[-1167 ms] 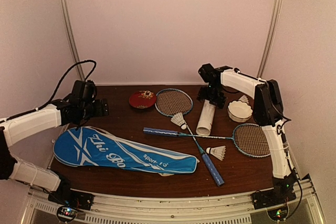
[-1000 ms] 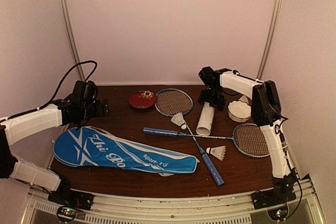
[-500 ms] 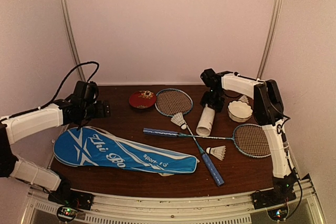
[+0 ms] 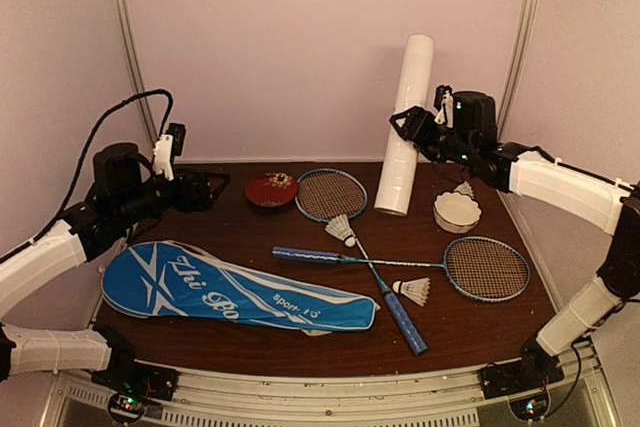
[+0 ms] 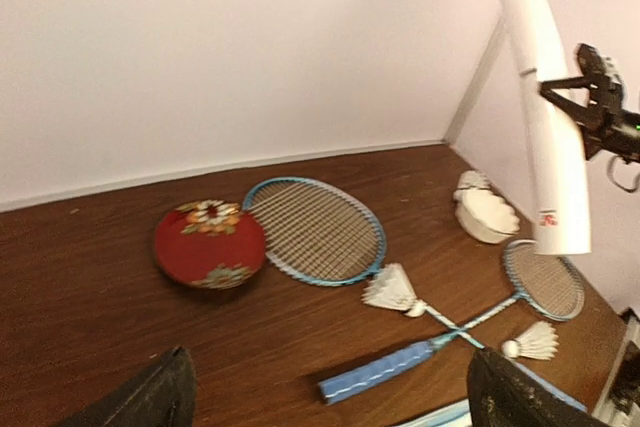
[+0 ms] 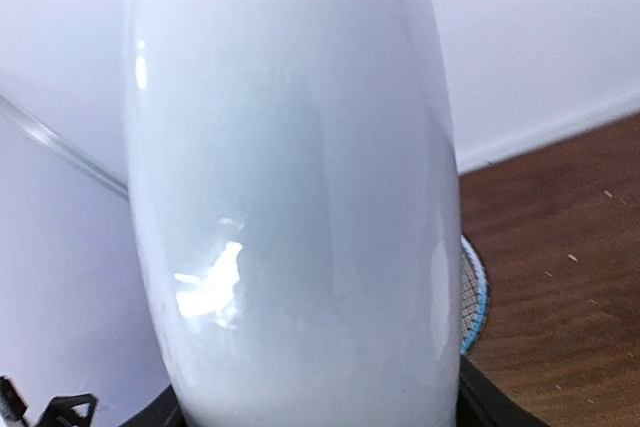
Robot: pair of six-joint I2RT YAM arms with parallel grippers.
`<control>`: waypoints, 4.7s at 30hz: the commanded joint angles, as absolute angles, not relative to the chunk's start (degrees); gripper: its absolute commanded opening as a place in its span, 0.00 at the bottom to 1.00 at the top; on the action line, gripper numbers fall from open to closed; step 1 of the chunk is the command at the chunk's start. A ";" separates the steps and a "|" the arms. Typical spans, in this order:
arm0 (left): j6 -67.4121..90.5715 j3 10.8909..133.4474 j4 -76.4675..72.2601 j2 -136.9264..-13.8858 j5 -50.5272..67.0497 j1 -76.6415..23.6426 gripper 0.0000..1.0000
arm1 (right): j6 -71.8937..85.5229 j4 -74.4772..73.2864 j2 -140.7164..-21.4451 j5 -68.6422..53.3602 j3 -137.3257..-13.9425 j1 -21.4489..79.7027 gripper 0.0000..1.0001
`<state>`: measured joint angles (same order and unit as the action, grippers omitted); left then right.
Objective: Pack up the badminton gear
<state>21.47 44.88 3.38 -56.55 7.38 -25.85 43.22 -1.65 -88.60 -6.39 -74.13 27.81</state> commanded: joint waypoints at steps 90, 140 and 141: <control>8.28 56.76 -3.54 -67.82 21.38 -57.59 0.98 | 18.71 25.83 -64.10 -17.96 -54.02 54.63 0.55; -6.19 51.34 -2.37 -71.55 -4.81 -63.37 0.68 | 19.99 12.57 -56.51 -3.98 -50.24 60.16 1.00; -7.60 49.53 -1.85 -70.40 -5.09 -63.37 0.68 | 19.07 6.98 -54.93 -3.96 -50.85 60.08 1.00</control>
